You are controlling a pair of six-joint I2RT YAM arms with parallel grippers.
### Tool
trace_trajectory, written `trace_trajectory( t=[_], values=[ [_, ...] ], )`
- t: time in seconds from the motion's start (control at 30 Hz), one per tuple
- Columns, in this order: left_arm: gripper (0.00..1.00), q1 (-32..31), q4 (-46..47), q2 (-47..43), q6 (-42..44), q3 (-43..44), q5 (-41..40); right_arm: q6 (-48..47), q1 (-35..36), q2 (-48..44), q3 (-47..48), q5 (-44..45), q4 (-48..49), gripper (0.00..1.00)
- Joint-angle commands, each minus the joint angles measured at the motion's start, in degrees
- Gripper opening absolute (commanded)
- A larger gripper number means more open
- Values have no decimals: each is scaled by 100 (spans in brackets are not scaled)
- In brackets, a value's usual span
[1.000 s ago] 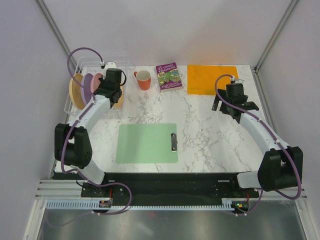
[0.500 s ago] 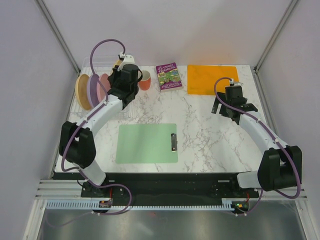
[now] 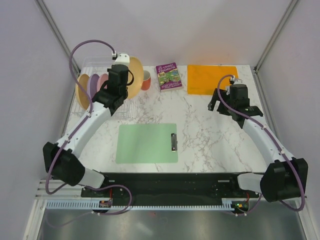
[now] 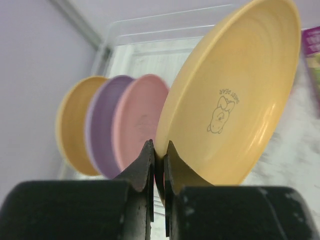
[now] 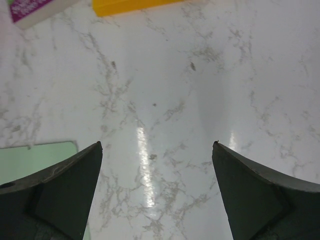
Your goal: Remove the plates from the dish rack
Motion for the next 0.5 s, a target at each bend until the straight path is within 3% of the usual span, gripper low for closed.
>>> trace_trajectory(
  t=[0.0,0.07,0.17,0.47],
  values=[
    [2,-27,-657,-727,-1589,-225,2647,547,218,-406,-15,-1436,899,98],
    [2,-27,-675,-728,-2018,-339,3594,759,385,-503,-111,-1648,1400,97],
    [2,-27,-614,-605,-2511,-541,4388,1137,780,-503,-199,-1852,1954,97],
    [2,-28,-209,-411,-3163,-911,5400,1524,1475,-196,-427,-1755,2721,96]
  ],
)
